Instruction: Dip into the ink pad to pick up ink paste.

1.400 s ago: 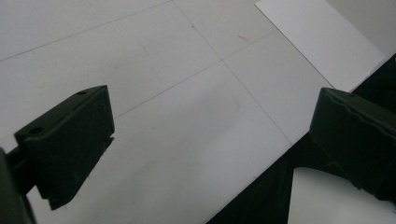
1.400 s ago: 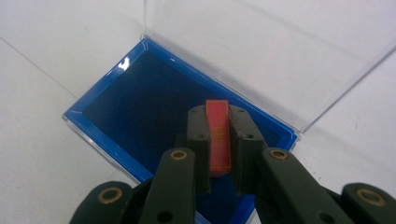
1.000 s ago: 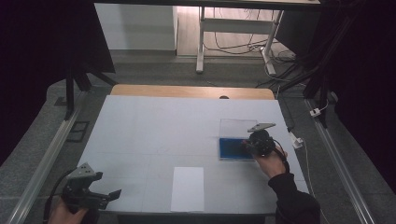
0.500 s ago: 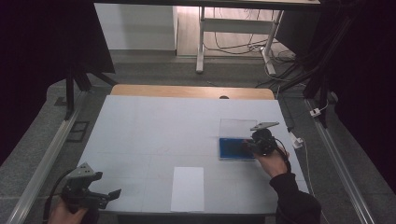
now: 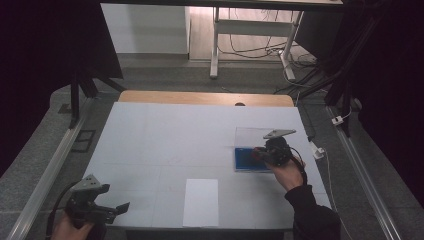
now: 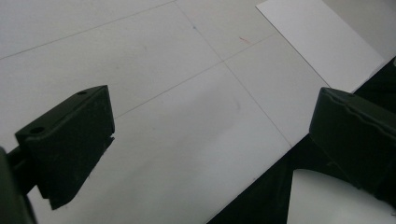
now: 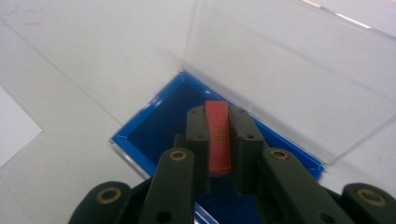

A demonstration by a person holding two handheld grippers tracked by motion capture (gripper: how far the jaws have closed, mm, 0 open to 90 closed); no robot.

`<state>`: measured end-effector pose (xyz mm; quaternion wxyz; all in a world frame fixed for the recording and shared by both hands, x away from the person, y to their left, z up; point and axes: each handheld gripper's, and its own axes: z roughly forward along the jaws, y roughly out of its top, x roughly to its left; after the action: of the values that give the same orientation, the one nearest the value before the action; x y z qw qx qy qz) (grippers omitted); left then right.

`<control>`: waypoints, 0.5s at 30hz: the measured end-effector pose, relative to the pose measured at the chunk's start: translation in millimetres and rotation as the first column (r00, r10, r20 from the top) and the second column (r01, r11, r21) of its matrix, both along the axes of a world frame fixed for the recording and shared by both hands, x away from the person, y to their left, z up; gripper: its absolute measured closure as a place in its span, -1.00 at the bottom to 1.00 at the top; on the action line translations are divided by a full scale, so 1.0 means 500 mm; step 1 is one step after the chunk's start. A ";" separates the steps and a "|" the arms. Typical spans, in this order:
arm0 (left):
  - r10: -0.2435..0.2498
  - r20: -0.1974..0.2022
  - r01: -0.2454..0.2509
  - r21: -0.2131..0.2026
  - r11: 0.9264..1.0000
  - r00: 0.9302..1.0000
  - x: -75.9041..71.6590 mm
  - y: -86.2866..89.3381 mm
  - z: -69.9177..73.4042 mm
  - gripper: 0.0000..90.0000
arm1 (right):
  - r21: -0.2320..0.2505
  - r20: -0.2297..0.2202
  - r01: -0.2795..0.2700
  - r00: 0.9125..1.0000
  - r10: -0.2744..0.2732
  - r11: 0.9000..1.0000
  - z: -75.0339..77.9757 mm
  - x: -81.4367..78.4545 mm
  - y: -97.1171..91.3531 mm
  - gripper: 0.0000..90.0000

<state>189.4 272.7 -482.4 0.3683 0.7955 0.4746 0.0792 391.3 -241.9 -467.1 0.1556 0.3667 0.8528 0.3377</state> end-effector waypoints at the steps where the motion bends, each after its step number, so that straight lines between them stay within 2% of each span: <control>1: 0.001 0.000 -0.001 0.001 1.000 1.000 0.000 0.000 0.000 -0.99 | 0.001 -0.001 -0.007 1.000 0.007 1.000 -0.001 0.000 0.005 0.78; 7: 0.000 0.000 0.000 0.000 1.000 1.000 0.000 0.000 0.000 -0.99 | -0.014 -0.022 -0.039 0.999 0.039 0.999 -0.013 0.001 0.023 0.78; 15: 0.001 0.000 -0.001 0.001 1.000 1.000 0.000 0.000 0.000 -0.99 | -0.023 -0.048 -0.050 0.998 0.049 0.998 -0.029 0.006 0.033 0.78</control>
<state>189.4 272.6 -482.4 0.3680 0.7954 0.4749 0.0795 394.4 -225.2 -481.7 0.1312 0.3514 0.8692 0.3222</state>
